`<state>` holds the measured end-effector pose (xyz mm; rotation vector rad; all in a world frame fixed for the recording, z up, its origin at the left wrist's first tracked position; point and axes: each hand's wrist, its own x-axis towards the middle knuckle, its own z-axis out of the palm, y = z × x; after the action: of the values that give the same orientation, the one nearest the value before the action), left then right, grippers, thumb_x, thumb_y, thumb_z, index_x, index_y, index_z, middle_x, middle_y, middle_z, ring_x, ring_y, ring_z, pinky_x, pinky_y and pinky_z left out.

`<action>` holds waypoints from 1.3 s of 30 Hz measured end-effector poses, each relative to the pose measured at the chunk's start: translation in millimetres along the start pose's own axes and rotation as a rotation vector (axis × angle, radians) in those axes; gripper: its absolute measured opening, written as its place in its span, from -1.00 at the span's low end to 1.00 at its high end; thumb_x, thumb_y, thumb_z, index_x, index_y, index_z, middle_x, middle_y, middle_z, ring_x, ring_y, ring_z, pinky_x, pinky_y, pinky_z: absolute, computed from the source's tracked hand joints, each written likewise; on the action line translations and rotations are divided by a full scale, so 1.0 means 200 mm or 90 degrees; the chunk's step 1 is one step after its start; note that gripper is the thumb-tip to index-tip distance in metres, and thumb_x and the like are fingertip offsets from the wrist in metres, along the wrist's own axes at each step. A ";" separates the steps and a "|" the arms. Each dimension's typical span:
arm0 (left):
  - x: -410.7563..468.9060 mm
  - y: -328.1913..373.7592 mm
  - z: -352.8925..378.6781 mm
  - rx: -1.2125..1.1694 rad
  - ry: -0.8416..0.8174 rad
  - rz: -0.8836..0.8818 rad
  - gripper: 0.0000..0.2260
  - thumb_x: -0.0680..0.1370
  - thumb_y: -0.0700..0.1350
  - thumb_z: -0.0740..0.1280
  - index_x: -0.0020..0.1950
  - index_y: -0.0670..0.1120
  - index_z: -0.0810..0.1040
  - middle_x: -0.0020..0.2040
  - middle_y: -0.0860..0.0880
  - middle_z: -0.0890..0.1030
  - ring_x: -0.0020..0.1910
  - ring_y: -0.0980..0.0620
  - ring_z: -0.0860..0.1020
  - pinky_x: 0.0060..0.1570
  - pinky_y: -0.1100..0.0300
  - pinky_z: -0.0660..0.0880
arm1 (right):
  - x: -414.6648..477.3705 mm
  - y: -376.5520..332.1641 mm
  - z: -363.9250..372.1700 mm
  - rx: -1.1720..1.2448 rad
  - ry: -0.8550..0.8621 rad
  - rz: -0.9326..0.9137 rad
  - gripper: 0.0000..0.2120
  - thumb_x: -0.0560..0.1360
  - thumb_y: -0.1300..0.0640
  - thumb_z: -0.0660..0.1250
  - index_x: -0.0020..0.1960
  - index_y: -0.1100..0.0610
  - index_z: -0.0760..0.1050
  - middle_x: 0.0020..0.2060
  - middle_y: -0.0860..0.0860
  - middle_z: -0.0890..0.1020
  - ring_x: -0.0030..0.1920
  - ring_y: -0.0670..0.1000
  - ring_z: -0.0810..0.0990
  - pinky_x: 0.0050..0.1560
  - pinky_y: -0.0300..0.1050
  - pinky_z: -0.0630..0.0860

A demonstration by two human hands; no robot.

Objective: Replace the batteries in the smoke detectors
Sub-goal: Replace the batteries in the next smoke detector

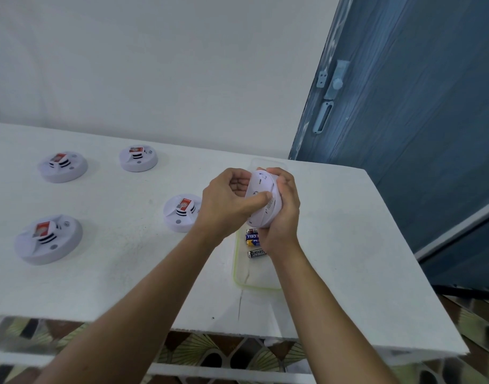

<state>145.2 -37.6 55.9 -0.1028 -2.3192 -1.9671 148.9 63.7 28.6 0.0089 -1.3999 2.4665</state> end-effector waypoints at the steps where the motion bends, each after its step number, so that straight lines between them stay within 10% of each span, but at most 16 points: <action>1: 0.00 0.00 0.01 -0.013 0.004 -0.013 -0.57 0.25 0.01 0.50 0.08 -0.05 0.57 -0.07 0.05 0.66 -0.08 0.13 0.65 -0.09 0.21 0.63 | 0.00 0.00 0.00 -0.010 -0.004 -0.014 -0.79 0.56 0.03 0.21 -0.01 0.00 0.62 0.07 0.17 0.57 0.10 0.19 0.56 0.12 0.17 0.49; 18: -0.02 0.03 -0.03 0.049 -0.003 0.064 -0.52 0.24 0.06 0.54 0.10 -0.03 0.58 -0.06 0.12 0.63 -0.14 0.23 0.57 -0.11 0.33 0.56 | 0.02 -0.04 0.01 0.062 0.016 0.110 -0.80 0.65 0.02 0.15 0.04 0.02 0.54 -0.01 0.08 0.62 -0.01 0.12 0.59 -0.09 -0.03 0.54; 25: 0.01 0.02 -0.12 0.097 -0.086 0.074 -0.86 0.60 -0.05 0.32 0.07 0.17 0.62 -0.05 0.23 0.65 -0.04 0.28 0.59 -0.02 0.38 0.49 | 0.03 -0.05 -0.03 0.188 0.050 0.238 -0.72 0.61 -0.11 0.15 0.04 0.00 0.57 0.07 0.12 0.62 0.00 0.14 0.61 0.05 0.06 0.55; 33: -0.02 -0.03 -0.15 0.152 -0.223 0.182 -0.52 0.53 0.24 0.26 0.43 0.14 0.42 0.43 0.25 0.38 0.40 0.37 0.28 0.31 0.52 0.20 | 0.02 -0.05 -0.02 0.181 0.024 0.310 -0.57 0.58 -0.11 0.18 0.30 0.12 0.52 0.15 0.15 0.57 0.19 0.16 0.52 0.36 0.12 0.38; 39: -0.04 -0.09 -0.10 0.194 -0.254 0.211 -0.29 0.48 0.24 0.35 0.55 -0.02 0.26 0.50 0.12 0.34 0.45 0.24 0.30 0.42 0.30 0.26 | 0.02 -0.07 0.01 0.117 0.045 0.308 -0.73 0.66 -0.09 0.19 0.10 0.06 0.56 -0.15 0.01 0.66 -0.12 0.02 0.64 0.05 -0.05 0.55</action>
<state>152.0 -60.5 40.5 -0.8630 -2.5878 -1.5244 149.0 70.4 42.5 -0.4185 -1.2549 2.9416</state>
